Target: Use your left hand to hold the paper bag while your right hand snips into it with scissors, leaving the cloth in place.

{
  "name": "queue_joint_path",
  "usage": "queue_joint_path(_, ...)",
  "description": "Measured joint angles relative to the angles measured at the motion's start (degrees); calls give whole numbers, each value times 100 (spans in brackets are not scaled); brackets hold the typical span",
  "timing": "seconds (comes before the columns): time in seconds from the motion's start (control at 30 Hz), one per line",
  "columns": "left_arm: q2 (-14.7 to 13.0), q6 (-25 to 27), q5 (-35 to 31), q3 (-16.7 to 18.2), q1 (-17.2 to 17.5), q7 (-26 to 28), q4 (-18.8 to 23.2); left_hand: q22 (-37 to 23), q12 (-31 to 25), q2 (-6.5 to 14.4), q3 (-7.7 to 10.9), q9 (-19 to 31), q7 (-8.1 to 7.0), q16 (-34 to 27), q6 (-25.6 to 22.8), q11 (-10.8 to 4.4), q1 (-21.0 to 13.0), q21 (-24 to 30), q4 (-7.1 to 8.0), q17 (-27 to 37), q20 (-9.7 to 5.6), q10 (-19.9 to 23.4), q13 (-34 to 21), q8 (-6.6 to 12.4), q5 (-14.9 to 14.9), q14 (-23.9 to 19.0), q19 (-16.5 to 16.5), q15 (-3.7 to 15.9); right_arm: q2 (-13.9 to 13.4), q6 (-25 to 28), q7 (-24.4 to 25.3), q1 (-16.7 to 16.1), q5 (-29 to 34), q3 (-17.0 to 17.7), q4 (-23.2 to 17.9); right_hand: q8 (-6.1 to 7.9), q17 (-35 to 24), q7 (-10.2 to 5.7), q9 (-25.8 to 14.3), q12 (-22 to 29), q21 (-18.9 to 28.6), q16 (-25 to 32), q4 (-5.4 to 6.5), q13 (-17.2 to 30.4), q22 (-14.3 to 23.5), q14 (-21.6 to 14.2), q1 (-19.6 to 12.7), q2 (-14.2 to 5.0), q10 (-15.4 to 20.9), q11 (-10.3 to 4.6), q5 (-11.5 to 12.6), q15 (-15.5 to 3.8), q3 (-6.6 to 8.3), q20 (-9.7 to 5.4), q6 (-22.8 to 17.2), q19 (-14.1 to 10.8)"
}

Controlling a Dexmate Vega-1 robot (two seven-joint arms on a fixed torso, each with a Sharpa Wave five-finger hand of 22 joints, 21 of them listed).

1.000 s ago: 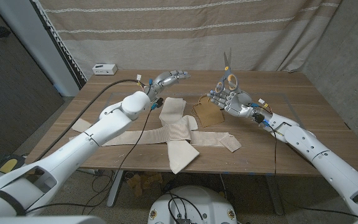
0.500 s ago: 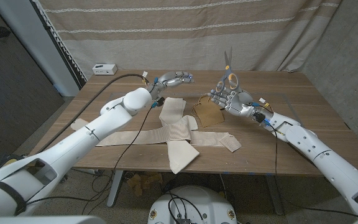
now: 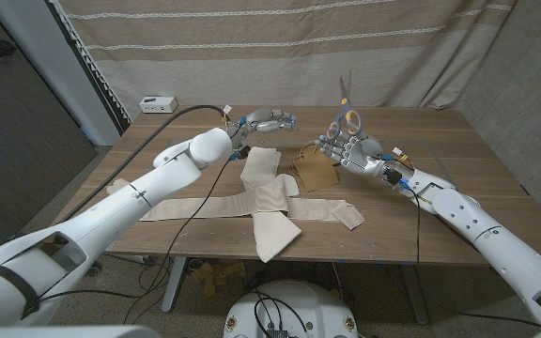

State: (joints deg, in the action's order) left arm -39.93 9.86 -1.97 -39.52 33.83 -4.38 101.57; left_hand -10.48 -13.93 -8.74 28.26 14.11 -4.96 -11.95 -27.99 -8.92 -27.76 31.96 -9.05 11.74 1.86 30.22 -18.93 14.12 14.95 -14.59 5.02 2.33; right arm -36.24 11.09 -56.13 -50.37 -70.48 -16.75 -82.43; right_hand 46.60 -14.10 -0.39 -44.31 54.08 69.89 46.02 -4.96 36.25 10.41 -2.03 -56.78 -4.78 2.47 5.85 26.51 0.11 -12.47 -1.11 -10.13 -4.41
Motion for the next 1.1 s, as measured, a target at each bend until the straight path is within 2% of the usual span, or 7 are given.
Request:
queue_joint_path(0.13,41,155,-122,-68,-36,-48,40,-6,-50,-40,-7,-28,28,-21,-132,-79,40,-1,7,-4,-13,177,34,31,0,-68,30,-7,-5,-4,-13,18,0,0,3,1,24,0,0,0,0,0,0,0,0,0,0,0,0,0,0,0,0,0,0,0)
queue_joint_path(0.37,130,399,-221,-175,-104,-169,74,-6,-50,-107,-93,-49,100,-70,-31,-30,107,-46,54,-3,-2,226,60,-17,0,-133,124,12,-5,-6,-19,51,4,-3,12,15,27,0,0,-2,0,0,24,-1,0,0,0,0,-1,0,0,0,-24,0,0,0)
queue_joint_path(0.57,198,513,-220,-236,-176,-272,63,-6,-50,-44,-183,-55,69,-99,0,13,286,-46,130,-3,-54,269,86,-21,0,-222,195,3,-14,-2,-21,76,23,-12,13,17,27,0,-1,-3,-46,39,24,-1,0,0,23,-23,-2,0,0,0,-23,-2,0,-2)
queue_joint_path(0.73,229,540,-206,-277,-244,-353,14,-6,-50,-57,-207,-80,4,-99,-4,13,319,-46,154,-3,-54,268,113,-21,0,-222,194,3,-24,3,-21,87,33,-14,13,18,53,0,-1,-5,-46,39,24,-1,0,0,23,-23,-2,0,0,0,-23,-23,0,-22)
queue_joint_path(1.03,257,602,-250,-449,-405,-449,-4,-5,-49,-43,-207,-81,4,-119,-4,-19,332,-46,154,-2,-23,361,139,-21,-35,-283,225,3,-36,10,-21,96,48,-17,13,22,53,0,-1,-17,-46,39,23,-1,0,0,23,-23,-3,0,0,0,-23,-22,0,-21)
queue_joint_path(1.1,261,761,-375,-497,-443,-533,7,-5,-49,-43,-207,-81,4,-119,-4,-19,332,-46,154,-2,-23,361,139,-55,-35,-283,225,3,-39,10,-21,114,52,-20,13,22,53,0,-1,-18,-46,39,23,-1,0,0,23,-23,-3,0,0,0,-23,-22,0,-21)
